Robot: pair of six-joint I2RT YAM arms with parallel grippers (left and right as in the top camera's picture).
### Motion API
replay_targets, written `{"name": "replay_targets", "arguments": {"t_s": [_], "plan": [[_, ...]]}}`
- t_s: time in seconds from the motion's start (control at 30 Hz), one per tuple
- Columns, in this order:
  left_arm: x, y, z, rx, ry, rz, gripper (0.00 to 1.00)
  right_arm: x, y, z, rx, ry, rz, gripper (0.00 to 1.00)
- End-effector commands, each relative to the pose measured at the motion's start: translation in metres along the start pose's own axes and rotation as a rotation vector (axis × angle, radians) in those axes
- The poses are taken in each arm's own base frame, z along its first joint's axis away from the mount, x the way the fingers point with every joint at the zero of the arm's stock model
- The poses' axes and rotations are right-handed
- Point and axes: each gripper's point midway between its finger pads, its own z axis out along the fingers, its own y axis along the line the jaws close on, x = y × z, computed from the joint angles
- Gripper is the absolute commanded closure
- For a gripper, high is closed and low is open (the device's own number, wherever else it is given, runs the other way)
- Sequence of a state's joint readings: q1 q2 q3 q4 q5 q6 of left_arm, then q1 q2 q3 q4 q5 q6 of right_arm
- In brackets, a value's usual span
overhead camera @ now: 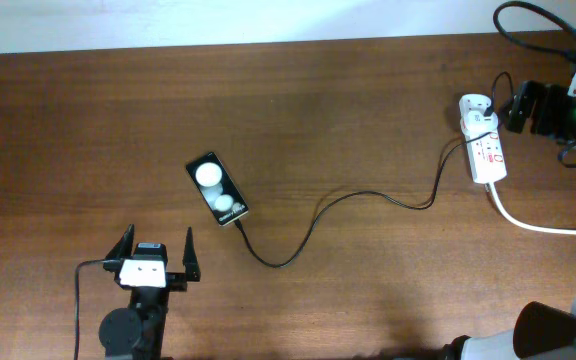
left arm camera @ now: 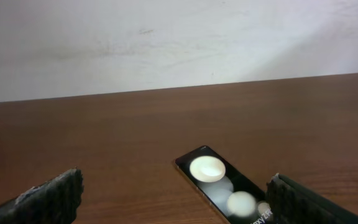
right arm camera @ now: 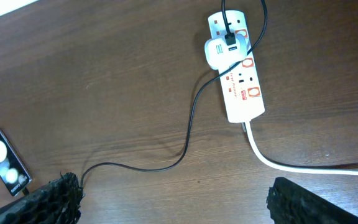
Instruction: Plug charger to phone and switch on socket
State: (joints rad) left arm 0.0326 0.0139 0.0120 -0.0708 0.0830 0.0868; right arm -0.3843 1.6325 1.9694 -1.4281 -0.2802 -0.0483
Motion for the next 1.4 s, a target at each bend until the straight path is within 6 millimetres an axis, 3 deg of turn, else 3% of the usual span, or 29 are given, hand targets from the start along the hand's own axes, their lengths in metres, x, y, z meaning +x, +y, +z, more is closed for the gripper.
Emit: {"name": "replay_targets", "arguments": {"t_s": [0.0, 0.67, 0.77, 0.87, 1.0, 1.1, 1.2, 1.37], "plan": [[-0.001, -0.004, 0.0, 0.027, -0.007, 0.005, 0.01, -0.003, 0.003, -0.008, 0.004, -0.027, -0.008, 0.01], [-0.001, -0.004, 0.0, 0.027, -0.007, 0.005, 0.01, -0.008, 0.004, -0.009, 0.004, -0.05, -0.025, 0.01], [-0.001, -0.004, 0.0, 0.027, -0.007, 0.005, 0.01, -0.019, 0.013, -0.016, -0.003, -0.115, -0.063, 0.01], [-0.001, -0.004, 0.0, 0.027, -0.007, 0.005, 0.01, -0.04, 0.038, -0.034, -0.027, -0.259, -0.147, 0.01], [-0.001, -0.004, 0.0, 0.027, -0.007, 0.005, 0.01, -0.042, 0.069, -0.029, -0.08, -0.402, -0.249, 0.01], [-0.001, -0.004, 0.0, 0.027, -0.007, 0.005, 0.01, -0.018, 0.088, -0.004, -0.133, -0.551, -0.333, 0.01], [-0.001, -0.004, 0.0, 0.027, -0.007, 0.005, 0.01, 0.021, 0.098, 0.009, -0.178, -0.701, -0.397, 0.01], [-0.001, -0.004, 0.0, 0.027, -0.007, 0.005, 0.01, 0.088, 0.092, 0.026, -0.182, -0.866, -0.435, 0.01]]}}
